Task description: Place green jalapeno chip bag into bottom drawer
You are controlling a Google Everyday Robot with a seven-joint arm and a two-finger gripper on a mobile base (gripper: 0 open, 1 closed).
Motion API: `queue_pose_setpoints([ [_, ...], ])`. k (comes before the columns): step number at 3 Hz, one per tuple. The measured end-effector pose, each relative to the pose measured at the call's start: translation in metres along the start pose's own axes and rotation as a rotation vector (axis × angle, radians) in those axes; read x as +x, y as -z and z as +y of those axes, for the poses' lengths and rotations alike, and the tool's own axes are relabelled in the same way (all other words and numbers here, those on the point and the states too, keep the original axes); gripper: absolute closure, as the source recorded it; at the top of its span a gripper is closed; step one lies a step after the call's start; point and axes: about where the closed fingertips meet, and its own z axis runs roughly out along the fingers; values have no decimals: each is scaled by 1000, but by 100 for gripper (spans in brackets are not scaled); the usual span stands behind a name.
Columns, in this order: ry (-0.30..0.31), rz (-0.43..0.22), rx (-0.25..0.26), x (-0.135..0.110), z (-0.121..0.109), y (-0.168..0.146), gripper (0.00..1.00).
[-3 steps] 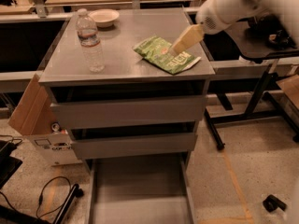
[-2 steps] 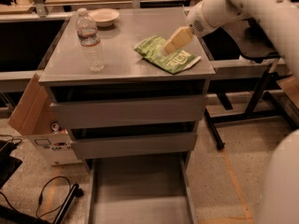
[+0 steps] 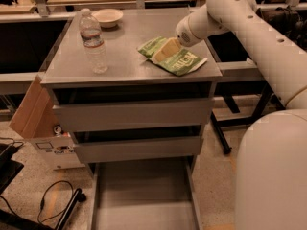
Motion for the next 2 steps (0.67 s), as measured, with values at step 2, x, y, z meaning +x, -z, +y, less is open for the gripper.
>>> queue_pose_setpoints([
  [2, -66, 73, -58, 28, 23, -52, 48],
])
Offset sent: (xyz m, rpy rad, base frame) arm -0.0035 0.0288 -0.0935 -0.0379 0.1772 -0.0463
